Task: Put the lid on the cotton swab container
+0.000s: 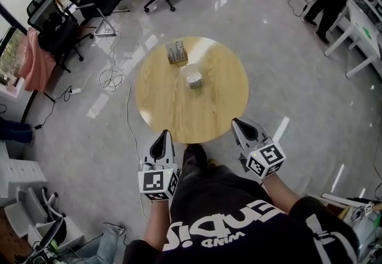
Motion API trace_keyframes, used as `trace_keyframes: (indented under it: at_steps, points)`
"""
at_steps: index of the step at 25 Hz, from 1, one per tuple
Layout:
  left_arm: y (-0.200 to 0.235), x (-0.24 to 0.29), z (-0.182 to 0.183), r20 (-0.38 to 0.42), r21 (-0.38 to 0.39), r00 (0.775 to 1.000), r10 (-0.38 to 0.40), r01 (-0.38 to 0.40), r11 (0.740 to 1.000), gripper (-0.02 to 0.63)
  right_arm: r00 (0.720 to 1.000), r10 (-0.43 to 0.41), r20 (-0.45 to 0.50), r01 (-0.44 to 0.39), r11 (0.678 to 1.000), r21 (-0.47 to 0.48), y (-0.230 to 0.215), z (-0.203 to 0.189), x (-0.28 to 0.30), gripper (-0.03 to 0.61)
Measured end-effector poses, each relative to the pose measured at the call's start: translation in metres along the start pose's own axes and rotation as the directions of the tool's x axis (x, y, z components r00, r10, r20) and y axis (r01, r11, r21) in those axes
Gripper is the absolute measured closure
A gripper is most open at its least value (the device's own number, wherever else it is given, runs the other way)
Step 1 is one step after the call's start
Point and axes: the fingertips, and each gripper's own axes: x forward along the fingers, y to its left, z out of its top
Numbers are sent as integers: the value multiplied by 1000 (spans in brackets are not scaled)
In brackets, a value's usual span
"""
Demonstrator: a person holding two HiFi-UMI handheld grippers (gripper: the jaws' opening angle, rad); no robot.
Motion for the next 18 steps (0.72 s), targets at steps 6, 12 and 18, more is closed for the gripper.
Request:
trace_keyframes:
  at_steps: [6,12,18]
  points:
    - [19,34,7,-13,-14,1000,-24,23,1000,604,999,32,18,-32,999,6,-6,13,32,575]
    - [38,81,19,-16,-10,997,-75,74,997,604,997,68,47,-69,997,25,-15,30,75,575]
    - [62,121,32,-27,-16,990,-136,135,991,604,994,83,68,-83,997,2,-19,50,113,575]
